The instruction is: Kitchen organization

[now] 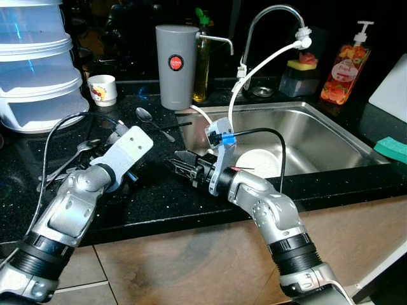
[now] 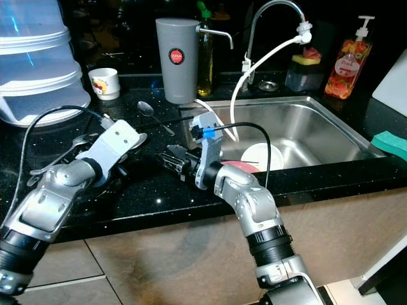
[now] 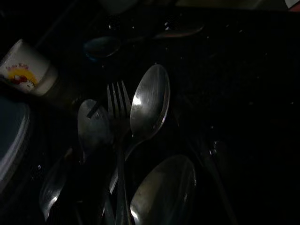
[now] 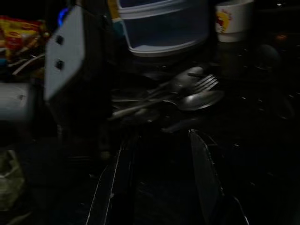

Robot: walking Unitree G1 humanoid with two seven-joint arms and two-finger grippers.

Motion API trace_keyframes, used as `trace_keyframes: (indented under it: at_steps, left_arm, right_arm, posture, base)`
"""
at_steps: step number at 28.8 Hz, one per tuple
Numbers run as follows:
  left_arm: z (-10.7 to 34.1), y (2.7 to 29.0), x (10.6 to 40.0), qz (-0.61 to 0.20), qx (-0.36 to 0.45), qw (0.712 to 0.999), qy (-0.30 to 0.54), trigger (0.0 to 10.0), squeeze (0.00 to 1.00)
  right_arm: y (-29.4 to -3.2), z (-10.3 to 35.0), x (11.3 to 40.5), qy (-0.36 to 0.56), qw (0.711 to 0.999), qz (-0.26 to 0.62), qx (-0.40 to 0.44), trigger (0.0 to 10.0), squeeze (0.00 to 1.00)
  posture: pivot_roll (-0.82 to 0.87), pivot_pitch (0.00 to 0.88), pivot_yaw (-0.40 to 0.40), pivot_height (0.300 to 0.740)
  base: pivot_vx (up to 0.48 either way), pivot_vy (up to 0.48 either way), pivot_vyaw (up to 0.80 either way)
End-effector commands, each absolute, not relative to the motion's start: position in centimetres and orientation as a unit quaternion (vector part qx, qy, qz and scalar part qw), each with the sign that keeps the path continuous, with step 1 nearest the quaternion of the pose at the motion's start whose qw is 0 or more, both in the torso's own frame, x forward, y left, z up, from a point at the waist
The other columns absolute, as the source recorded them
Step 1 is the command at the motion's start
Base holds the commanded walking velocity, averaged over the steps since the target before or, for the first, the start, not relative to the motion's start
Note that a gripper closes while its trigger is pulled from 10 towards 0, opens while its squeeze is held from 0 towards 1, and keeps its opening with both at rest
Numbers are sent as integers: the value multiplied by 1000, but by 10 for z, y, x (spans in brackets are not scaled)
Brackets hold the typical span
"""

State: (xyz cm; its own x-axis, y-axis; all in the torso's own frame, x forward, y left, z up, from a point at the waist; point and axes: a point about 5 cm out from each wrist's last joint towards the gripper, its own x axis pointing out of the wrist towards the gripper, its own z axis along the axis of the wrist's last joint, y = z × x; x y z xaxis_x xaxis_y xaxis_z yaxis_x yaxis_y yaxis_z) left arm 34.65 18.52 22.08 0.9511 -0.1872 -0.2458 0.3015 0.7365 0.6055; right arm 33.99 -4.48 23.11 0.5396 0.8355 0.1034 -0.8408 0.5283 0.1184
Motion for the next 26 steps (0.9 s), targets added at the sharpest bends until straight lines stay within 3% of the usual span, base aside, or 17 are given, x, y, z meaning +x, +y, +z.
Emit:
trace_keyframes:
  at_steps: [1, 7, 8, 9, 10, 11, 26]
  left_arm:
    - [202, 192, 347, -124, 353, 918, 128, 10000, 0]
    - [199, 197, 348, -114, 365, 914, 131, 10000, 0]
    - [199, 197, 348, -113, 370, 913, 130, 7804, 0]
    - [199, 198, 349, -111, 380, 910, 125, 3765, 0]
    - [200, 198, 349, -110, 387, 907, 122, 2745, 0]
    - [200, 198, 349, -109, 391, 906, 119, 0, 0]
    - [200, 196, 351, -109, 384, 910, 114, 0, 0]
  right_arm:
    - [-41, 230, 337, -10, 867, 491, 80, 10000, 0]
    - [-40, 230, 332, 0, 857, 510, 72, 10000, 0]
    - [-39, 229, 331, 1, 855, 513, 73, 10000, 0]
    - [-39, 229, 331, 1, 854, 514, 75, 10000, 0]
    - [-38, 229, 331, 1, 854, 515, 77, 10000, 0]
    - [-38, 229, 330, 2, 854, 515, 78, 10000, 0]
    - [-40, 228, 329, 7, 854, 514, 81, 10000, 0]
  posture:
    - [69, 46, -23, 740]
    - [67, 41, -23, 740]
    - [67, 40, -22, 740]
    - [68, 37, -21, 740]
    - [68, 37, -21, 740]
    - [67, 34, -20, 740]
    - [64, 29, -18, 740]
  base:
    - [0, 0, 0]
    - [0, 0, 0]
    - [0, 0, 0]
    - [0, 0, 0]
    - [0, 0, 0]
    - [0, 0, 0]
    - [0, 0, 0]
